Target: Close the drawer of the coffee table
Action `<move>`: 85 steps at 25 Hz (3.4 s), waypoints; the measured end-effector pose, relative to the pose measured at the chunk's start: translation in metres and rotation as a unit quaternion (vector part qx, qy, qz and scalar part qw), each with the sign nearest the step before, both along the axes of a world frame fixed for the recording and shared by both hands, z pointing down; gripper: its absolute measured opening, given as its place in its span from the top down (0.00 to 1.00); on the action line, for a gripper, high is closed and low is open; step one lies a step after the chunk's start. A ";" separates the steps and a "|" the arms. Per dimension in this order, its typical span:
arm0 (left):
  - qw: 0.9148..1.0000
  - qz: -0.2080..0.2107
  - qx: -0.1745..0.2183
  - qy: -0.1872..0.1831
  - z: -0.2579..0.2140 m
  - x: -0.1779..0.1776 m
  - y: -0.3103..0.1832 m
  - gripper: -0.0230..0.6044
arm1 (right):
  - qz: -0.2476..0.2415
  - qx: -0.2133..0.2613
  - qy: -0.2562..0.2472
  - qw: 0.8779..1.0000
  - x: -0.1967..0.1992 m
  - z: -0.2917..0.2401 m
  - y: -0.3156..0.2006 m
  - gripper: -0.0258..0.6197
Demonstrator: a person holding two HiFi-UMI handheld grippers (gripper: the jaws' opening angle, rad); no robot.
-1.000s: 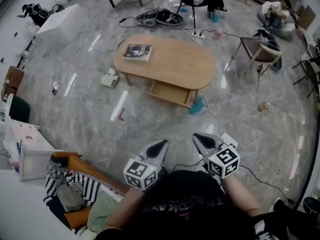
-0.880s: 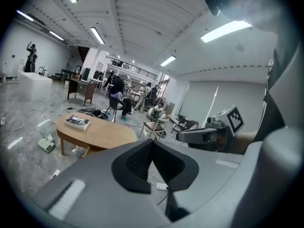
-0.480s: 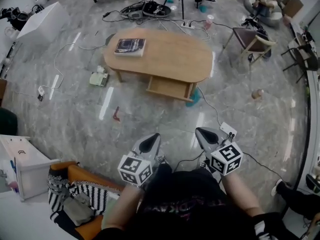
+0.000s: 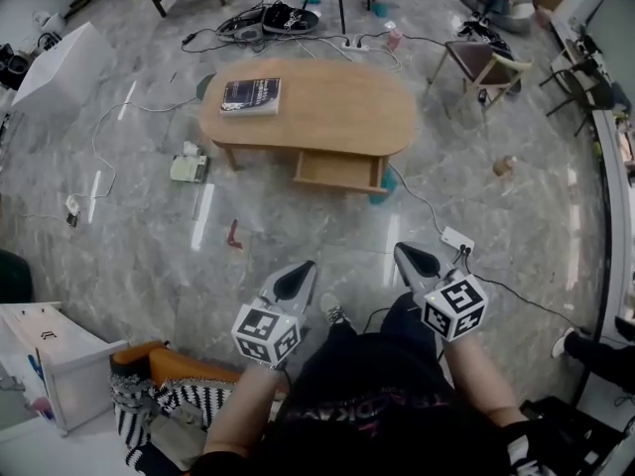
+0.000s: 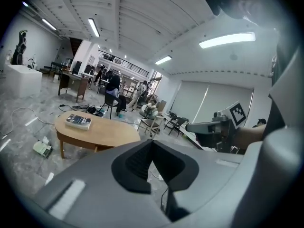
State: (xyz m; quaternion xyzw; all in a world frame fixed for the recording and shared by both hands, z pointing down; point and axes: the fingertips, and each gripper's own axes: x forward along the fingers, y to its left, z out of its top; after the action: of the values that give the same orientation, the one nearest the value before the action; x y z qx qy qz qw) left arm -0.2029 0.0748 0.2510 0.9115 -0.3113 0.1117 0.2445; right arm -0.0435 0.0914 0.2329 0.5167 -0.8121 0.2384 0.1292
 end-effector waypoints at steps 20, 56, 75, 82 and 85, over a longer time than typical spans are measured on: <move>0.999 -0.038 0.014 -0.018 0.000 -0.034 -0.054 0.96 | -0.011 -0.026 0.017 0.999 -0.007 0.016 -0.064 0.96; 0.993 0.018 -0.012 -0.114 0.195 0.119 -0.299 0.96 | 0.047 -0.080 -0.082 0.992 0.138 0.231 -0.286 0.96; 0.994 0.035 -0.004 -0.106 0.340 0.056 -0.264 0.96 | 0.091 -0.085 -0.029 0.992 0.108 0.371 -0.225 0.96; 0.994 0.030 -0.010 -0.104 0.412 0.040 -0.254 0.96 | 0.097 -0.092 -0.020 0.991 0.101 0.434 -0.209 0.96; 0.995 0.018 -0.014 -0.101 0.443 0.034 -0.262 0.96 | 0.097 -0.098 -0.015 0.990 0.103 0.466 -0.212 0.96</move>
State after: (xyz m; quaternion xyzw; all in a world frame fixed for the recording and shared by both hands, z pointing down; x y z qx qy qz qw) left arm -0.1689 -0.1874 0.6942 0.8974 -0.3168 0.2122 0.2222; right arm 0.0593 -0.1208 0.6989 0.5746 -0.7323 0.3362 0.1437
